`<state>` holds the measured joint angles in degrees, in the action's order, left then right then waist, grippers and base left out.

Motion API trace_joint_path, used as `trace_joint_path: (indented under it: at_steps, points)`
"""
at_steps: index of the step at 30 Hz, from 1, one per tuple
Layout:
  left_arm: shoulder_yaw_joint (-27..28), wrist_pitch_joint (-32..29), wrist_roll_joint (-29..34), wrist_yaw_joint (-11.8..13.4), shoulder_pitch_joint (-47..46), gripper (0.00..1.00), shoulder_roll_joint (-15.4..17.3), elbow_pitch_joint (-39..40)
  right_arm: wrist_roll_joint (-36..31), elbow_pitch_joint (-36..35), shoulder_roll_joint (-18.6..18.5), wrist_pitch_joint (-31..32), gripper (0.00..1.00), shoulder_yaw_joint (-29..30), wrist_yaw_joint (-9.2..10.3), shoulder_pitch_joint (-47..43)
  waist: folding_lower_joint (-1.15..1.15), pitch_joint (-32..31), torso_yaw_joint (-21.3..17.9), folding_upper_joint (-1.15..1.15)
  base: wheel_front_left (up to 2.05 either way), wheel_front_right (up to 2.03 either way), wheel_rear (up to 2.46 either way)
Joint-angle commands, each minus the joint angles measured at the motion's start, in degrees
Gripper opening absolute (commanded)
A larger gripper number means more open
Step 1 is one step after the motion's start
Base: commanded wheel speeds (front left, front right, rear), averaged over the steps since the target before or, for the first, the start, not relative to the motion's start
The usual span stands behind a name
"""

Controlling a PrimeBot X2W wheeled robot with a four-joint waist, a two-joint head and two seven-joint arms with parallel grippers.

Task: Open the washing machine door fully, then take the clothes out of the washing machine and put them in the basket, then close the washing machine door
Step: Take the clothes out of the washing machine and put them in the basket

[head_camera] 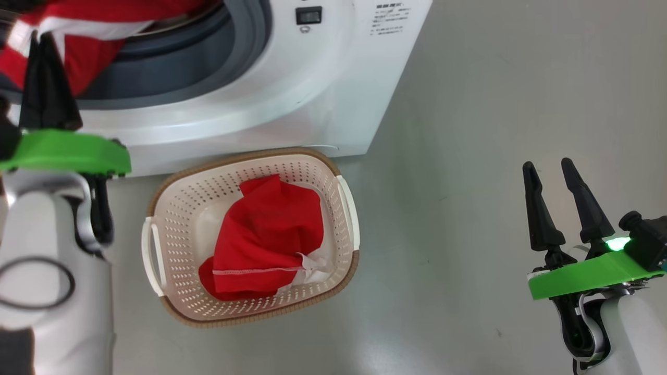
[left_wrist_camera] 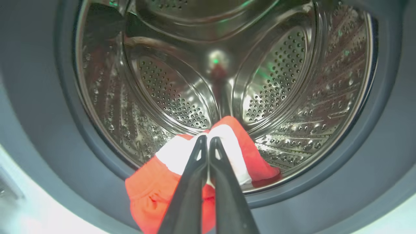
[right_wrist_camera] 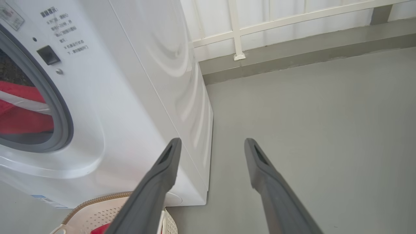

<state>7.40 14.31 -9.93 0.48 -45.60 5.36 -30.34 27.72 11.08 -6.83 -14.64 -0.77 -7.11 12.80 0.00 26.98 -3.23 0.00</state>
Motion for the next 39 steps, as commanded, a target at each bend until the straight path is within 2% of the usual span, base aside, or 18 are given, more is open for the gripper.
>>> trace_joint_path:
  at_steps: [1,7,13,20,30,33,39]
  points:
    - [2.6,0.7,0.1,-0.9,3.1,0.0,0.9,4.4,-0.1,-1.2,-0.7,-0.4,1.0,-1.0,-0.37,-1.7,0.0,-0.7,0.6,0.0,0.0,0.0,0.0]
    - [6.0,0.7,0.4,-2.7,8.5,0.0,-1.7,13.7,-0.1,-1.3,-0.9,-0.4,1.0,-0.9,-0.37,-2.3,0.0,-1.1,1.1,0.0,0.0,0.0,0.0]
    - [6.7,0.7,-1.0,-3.0,12.1,0.0,-2.4,21.8,-0.1,-1.4,-1.0,-0.4,1.0,-1.0,-0.37,-2.4,0.0,-1.1,1.4,0.0,0.0,0.0,0.0]
    - [3.5,0.7,-4.3,-0.6,16.4,0.0,-2.5,32.6,0.0,-1.5,-1.2,-0.4,1.0,-1.1,-0.37,-2.2,0.0,-0.8,1.5,0.0,0.0,0.0,0.0]
    - [-1.3,0.7,-4.0,1.9,19.5,0.0,-2.5,48.3,0.1,-1.6,-1.3,-0.4,1.0,-1.0,-0.37,-1.8,0.0,0.1,1.8,0.0,0.0,0.0,0.0]
    - [-2.7,0.7,-4.1,2.5,20.2,0.0,-2.5,49.7,0.0,-1.7,-1.3,-0.4,1.0,-0.9,-0.37,-1.6,0.0,0.4,1.8,0.0,0.0,0.0,0.0]
    - [-5.2,0.7,-6.8,2.9,22.0,0.0,-2.5,43.8,0.0,-1.6,-1.2,-0.4,1.0,-1.1,-0.37,-1.3,0.0,0.8,1.6,0.0,0.0,0.0,0.0]
